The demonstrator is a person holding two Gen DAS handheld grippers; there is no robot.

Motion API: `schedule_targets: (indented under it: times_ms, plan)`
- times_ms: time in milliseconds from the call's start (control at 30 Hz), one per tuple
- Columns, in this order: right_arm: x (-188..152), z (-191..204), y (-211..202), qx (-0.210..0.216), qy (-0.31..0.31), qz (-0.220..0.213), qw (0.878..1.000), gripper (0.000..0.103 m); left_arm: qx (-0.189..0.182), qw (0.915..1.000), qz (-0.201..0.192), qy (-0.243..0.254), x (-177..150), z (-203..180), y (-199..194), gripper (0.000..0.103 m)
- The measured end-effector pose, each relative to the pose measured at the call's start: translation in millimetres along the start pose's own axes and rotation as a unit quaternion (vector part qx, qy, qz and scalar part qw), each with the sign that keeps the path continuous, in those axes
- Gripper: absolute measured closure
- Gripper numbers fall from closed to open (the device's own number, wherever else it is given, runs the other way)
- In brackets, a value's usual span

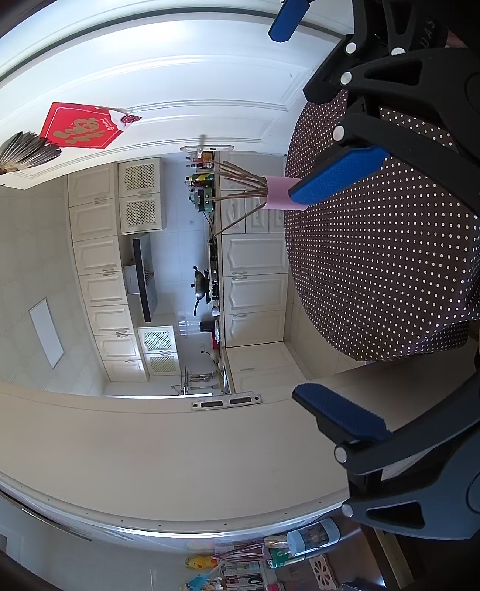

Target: Organize utensils

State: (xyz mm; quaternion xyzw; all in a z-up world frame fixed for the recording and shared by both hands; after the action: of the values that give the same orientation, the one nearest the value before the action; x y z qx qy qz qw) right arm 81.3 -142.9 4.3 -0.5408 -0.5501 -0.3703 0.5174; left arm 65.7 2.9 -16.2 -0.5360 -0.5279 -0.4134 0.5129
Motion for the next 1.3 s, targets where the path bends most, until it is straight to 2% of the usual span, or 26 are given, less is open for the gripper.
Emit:
schedule_targets:
  times_ms: [1300]
  plan:
    - [-3.6, 1.9, -1.2, 0.003, 0.005, 0.009, 1.0, 0.008, 0.004, 1.0, 0.008, 0.002, -4.4, -2.9, 1.9, 0.007]
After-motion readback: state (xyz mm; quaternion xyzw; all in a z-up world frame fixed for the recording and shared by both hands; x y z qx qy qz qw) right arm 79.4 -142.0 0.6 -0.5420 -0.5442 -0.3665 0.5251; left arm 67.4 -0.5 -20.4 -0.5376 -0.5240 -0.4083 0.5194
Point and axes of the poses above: each gripper's, at about its wrist camera, not at the fingertips, and y roughly the way its jaws point, z to its left, x to its top, the point moved 4 cm from there along y, roughly the way its jaws point, and after that the axes turned 12 degrees about -y, right-handed, at the moved point
